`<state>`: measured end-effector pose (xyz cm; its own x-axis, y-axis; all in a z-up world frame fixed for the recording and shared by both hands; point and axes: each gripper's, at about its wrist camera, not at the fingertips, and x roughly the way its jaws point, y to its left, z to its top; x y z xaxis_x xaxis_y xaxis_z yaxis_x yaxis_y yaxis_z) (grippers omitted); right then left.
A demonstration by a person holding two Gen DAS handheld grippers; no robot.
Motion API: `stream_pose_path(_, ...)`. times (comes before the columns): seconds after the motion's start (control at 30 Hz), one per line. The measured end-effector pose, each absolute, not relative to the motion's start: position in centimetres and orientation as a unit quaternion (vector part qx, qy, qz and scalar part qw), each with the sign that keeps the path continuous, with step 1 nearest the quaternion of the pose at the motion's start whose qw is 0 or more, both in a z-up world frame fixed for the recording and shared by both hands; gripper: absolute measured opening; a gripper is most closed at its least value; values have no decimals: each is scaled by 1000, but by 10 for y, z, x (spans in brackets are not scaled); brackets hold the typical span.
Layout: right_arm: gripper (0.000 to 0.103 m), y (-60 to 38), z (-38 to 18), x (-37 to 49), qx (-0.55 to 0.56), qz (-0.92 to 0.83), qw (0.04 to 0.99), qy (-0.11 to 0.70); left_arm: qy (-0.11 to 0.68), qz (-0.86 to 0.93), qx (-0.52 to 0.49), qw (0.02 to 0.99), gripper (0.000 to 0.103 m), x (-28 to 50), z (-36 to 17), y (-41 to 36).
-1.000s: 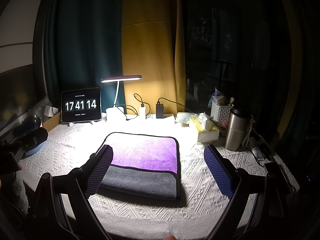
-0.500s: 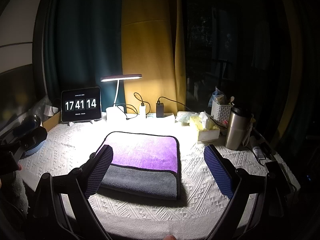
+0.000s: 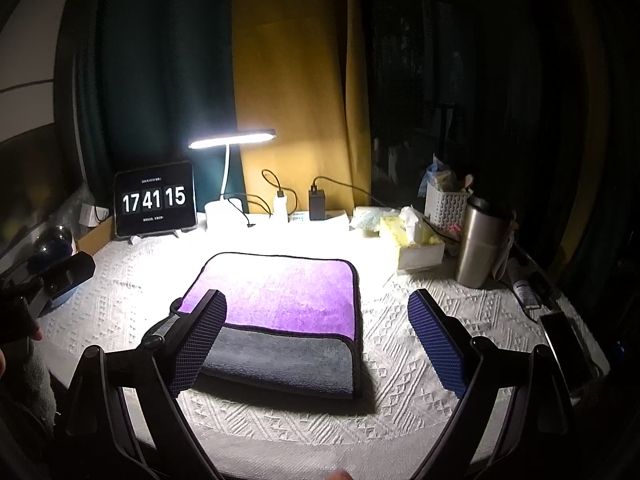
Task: Fold towel
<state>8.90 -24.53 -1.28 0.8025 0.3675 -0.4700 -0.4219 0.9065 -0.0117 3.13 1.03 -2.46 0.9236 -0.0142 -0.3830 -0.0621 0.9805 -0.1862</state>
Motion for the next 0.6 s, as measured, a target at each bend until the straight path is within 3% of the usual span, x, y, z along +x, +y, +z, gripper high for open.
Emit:
stream_pose_path(0.43,93,-242,-39,140,-58,211,933,287,257,17,-114,960,102,84,-58,25)
stream_pose_path(0.6,86,-240,-52,158,-62,212,928,301,282,20,-118,952,102,100,-76,29)
